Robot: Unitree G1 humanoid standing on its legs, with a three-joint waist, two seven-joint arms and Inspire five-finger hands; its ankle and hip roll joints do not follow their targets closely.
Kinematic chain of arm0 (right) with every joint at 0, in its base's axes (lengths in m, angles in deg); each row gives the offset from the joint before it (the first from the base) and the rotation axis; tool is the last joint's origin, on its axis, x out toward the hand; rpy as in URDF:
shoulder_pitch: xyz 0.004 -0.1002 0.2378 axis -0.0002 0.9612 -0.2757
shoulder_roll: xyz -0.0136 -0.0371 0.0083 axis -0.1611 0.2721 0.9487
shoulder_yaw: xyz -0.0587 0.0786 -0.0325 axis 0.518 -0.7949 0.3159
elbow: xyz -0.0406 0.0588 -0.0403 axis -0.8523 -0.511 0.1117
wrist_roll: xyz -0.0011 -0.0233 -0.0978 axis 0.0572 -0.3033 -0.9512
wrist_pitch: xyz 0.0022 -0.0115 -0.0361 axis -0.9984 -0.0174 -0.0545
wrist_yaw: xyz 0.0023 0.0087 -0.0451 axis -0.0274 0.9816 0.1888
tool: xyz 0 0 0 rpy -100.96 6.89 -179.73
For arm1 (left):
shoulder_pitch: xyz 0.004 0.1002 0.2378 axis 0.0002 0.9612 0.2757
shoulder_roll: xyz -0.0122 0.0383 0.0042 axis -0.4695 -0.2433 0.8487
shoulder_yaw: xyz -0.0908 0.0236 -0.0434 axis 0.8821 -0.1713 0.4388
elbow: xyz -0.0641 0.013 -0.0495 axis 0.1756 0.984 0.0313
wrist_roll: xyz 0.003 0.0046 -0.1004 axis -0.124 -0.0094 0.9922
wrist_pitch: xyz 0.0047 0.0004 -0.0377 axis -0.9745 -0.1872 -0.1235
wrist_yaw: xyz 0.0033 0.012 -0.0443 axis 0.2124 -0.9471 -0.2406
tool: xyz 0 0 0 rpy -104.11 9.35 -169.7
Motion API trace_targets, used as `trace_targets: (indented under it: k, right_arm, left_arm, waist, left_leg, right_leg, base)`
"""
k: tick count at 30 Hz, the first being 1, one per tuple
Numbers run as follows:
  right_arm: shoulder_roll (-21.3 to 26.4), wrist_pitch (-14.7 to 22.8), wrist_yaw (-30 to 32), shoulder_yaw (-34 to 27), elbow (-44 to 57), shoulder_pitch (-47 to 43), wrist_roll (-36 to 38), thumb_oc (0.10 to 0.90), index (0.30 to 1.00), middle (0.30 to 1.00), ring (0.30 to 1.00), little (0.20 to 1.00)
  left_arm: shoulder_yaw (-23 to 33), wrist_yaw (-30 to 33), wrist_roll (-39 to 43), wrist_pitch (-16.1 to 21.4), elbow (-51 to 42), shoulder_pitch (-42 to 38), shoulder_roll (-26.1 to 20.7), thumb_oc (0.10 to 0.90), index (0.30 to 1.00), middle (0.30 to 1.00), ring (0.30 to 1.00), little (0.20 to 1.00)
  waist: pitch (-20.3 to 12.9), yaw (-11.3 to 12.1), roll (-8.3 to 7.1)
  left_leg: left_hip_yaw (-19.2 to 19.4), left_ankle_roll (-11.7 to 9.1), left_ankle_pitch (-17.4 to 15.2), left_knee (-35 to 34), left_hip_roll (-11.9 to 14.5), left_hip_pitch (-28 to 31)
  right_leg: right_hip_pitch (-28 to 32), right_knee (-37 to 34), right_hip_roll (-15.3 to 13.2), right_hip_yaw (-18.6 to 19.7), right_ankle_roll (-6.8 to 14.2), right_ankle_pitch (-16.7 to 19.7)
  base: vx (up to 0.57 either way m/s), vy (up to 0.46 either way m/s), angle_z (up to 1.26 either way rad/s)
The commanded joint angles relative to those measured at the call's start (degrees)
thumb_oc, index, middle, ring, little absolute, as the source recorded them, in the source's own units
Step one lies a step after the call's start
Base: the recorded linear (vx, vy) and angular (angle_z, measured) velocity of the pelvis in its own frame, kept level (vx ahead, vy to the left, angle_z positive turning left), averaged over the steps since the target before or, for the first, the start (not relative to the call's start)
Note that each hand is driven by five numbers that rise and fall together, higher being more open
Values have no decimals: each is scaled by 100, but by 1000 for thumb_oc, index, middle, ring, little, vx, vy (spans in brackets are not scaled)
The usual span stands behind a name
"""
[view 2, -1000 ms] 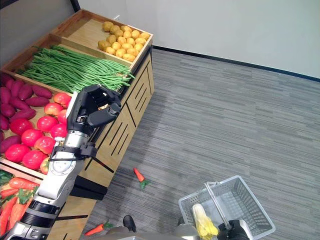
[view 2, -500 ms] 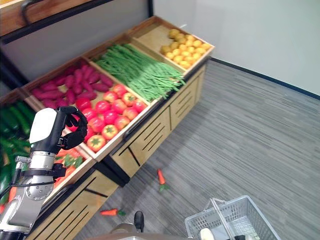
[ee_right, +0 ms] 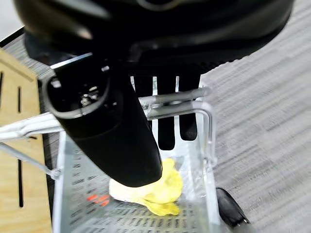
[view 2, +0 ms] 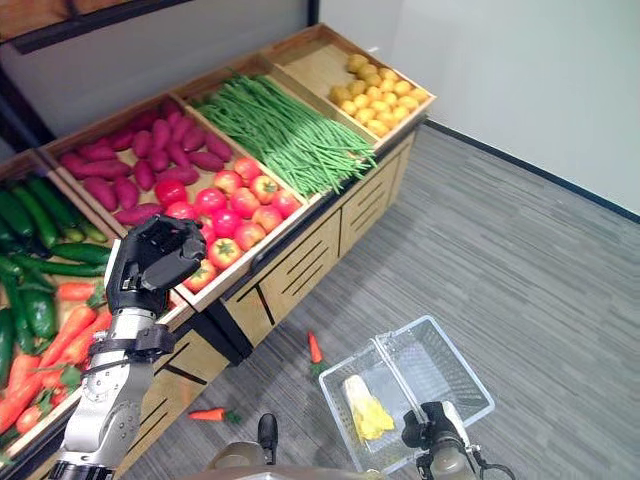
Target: Get the vegetables into the basket
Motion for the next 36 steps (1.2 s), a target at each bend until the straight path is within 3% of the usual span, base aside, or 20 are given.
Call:
trace_targets:
  k: [1, 2, 3, 5, 6, 7, 8, 9, 11, 12, 13, 14, 15, 19, 26, 29, 31, 34, 36]
  right_arm:
    - [454, 26, 69, -41, -156, -119, -27, 400, 300, 300, 300, 300]
    - [464, 19, 74, -58, -161, -102, -36, 400, 300, 300, 300, 300]
    - [487, -1, 44, -68, -166, -114, -91, 400, 300, 300, 300, 300]
    - [510, -31, 34, -55, -210, -173, -143, 400, 300, 300, 300, 300]
    - [524, -30, 56, -70, -206, -195, -138, 400, 300, 300, 300, 300]
    - [523, -30, 56, -74, -207, -200, -138, 400, 300, 300, 300, 300]
    - [535, -35, 62, -60, -165, -207, -125, 400, 300, 300, 300, 300]
    - [546, -8, 69, -7, -135, -207, -53, 400, 300, 300, 300, 300]
    - [548, 5, 77, 2, -147, -224, -1, 400, 300, 300, 300, 300]
    - [559, 44, 107, 44, -130, -237, 114, 400, 300, 300, 300, 300]
    - [571, 65, 110, 59, -119, -252, 169, 400, 300, 300, 300, 300]
    - [572, 66, 110, 61, -121, -253, 171, 400, 300, 300, 300, 300]
    - [580, 101, 108, 101, -35, -211, 229, 400, 300, 300, 300, 300]
    - [611, 148, 91, 63, 23, -90, 227, 400, 300, 300, 300, 300]
    - [793, 155, 143, -4, -50, -80, 233, 400, 300, 300, 300, 300]
    - [906, 121, 263, -241, -124, -83, 321, 400, 300, 300, 300, 300]
    - [896, 104, 277, -318, -157, -25, 374, 400, 300, 300, 300, 300]
    - [869, 70, 273, -419, -195, 64, 407, 400, 300, 300, 300, 300]
    - [800, 37, 247, -506, -254, 169, 429, 400, 300, 300, 300, 300]
  left_arm:
    - [244, -300, 48, 539, -658, -385, -203, 900, 1000, 1000, 1000, 1000]
    - [211, -308, 29, 525, -679, -400, -239, 900, 1000, 1000, 1000, 1000]
    - [146, -323, -89, 498, -656, -437, -324, 900, 1000, 1000, 1000, 1000]
    - [124, -265, -212, 518, -689, -454, -405, 900, 1000, 1000, 1000, 1000]
    - [82, -249, -294, 525, -719, -509, -469, 900, 1000, 1000, 1000, 1000]
    - [80, -247, -296, 525, -718, -517, -470, 900, 1000, 1000, 1000, 1000]
    - [53, -228, -335, 544, -736, -555, -530, 900, 1000, 1000, 1000, 1000]
    - [-71, -169, -411, 580, -659, -683, -586, 900, 1000, 1000, 1000, 1000]
    - [-86, -136, -432, 600, -643, -718, -588, 900, 1000, 1000, 1000, 1000]
    - [-174, -85, -406, 619, -560, -802, -627, 900, 1000, 1000, 1000, 1000]
    - [-191, -78, -368, 637, -507, -824, -645, 900, 1000, 1000, 1000, 1000]
    - [-191, -79, -366, 640, -503, -825, -645, 900, 1000, 1000, 1000, 1000]
    - [-227, -16, -351, 659, -398, -873, -654, 900, 1000, 1000, 1000, 1000]
    - [-184, -36, -426, 638, -415, -765, -643, 900, 1000, 1000, 1000, 1000]
    - [-114, 27, -329, 603, -509, -634, -562, 900, 1000, 1000, 1000, 1000]
    - [-245, 24, -238, 564, -419, -958, -431, 900, 1000, 1000, 1000, 1000]
    - [-322, -29, -222, 558, -310, -1100, -383, 900, 1000, 1000, 1000, 1000]
    - [-355, -50, -228, 557, -298, -1193, -373, 900, 1000, 1000, 1000, 1000]
    - [-377, -21, -394, 520, -349, -1182, -428, 900, 1000, 1000, 1000, 1000]
  waist:
    - [157, 96, -54]
    - [168, 106, -81]
    - [186, 93, -99]
    - [251, 97, -96]
    - [291, 95, -73]
    - [274, 101, -73]
    - [324, 43, -39]
    - [362, -146, 21]
    - [368, -162, 55]
    - [423, -293, 121]
    - [436, -351, 115]
    - [442, -359, 120]
    - [496, -466, 72]
    - [476, -452, -30]
    - [544, -458, 66]
    - [651, -684, 56]
    - [586, -770, 91]
    - [491, -818, 179]
    - [394, -822, 245]
  left_leg:
    - [269, -204, -523, 205, 106, 232]
    - [265, -167, -580, 273, 86, 199]
    - [291, -48, -689, 335, 36, 172]
    - [341, 34, -779, 342, -13, 255]
    - [258, 88, -806, 407, -35, 266]
    - [264, 93, -794, 414, -32, 233]
    - [137, 121, -819, 398, -36, 295]
    - [-157, 103, -795, 299, -8, 384]
    - [-246, 72, -769, 276, 21, 399]
    - [-588, 22, -749, 245, 57, 420]
    - [-713, -12, -765, 229, 59, 444]
    - [-720, -15, -773, 227, 65, 457]
    - [-945, -79, -799, 208, 83, 501]
    - [-1214, -168, -789, 336, 177, 438]
    - [-1540, -286, -598, 398, 269, 143]
    - [-400, -338, -729, 1020, 451, -37]
    - [64, -410, -739, 1175, 651, 85]
    - [166, -487, -776, 1130, 735, 255]
    - [83, -437, -809, 703, 606, 308]
  right_leg:
    - [145, 123, -45, 254, 220, -24]
    - [77, 326, -99, 261, 251, -30]
    - [-327, 1075, -314, 399, 384, 162]
    - [-606, 1678, -544, 527, 625, 580]
    - [-724, 2111, -589, 660, 699, 760]
    - [-755, 2103, -586, 666, 695, 781]
    - [-915, 2418, -528, 950, 688, 815]
    - [-1249, 2285, -91, 1706, 515, 481]
    - [-1284, 2133, -2, 1816, 437, 384]
    - [-1407, 1659, 268, 2435, 254, -19]
    - [-1447, 1391, 337, 2667, 219, -21]
    - [-1423, 1374, 342, 2657, 217, -21]
    - [-1606, 998, 470, 3018, 196, 132]
    - [-1334, 817, 546, 2731, 30, 99]
    - [-1170, 489, 648, 2368, -117, 125]
    - [-1206, 468, 292, 1830, -142, 187]
    - [-1212, 407, 205, 1610, -141, 218]
    - [-1181, 410, 148, 1349, -114, 199]
    - [-1064, 462, 47, 1188, -10, 248]
  base:
    - [30, 78, -40]
    - [25, 148, -42]
    - [21, 161, -25]
    - [28, 151, -3]
    - [11, 91, -6]
    - [42, 72, -11]
    - [125, 1, 12]
    - [169, -4, 31]
    - [135, -52, 92]
    - [154, -120, 111]
    - [156, -117, 80]
    - [151, -159, 118]
    - [117, -165, 112]
    - [75, -237, 103]
    - [4, -174, 41]
    - [-123, -4, 69]
    - [-63, 5, 81]
    - [13, 30, 74]
    - [120, 144, 71]
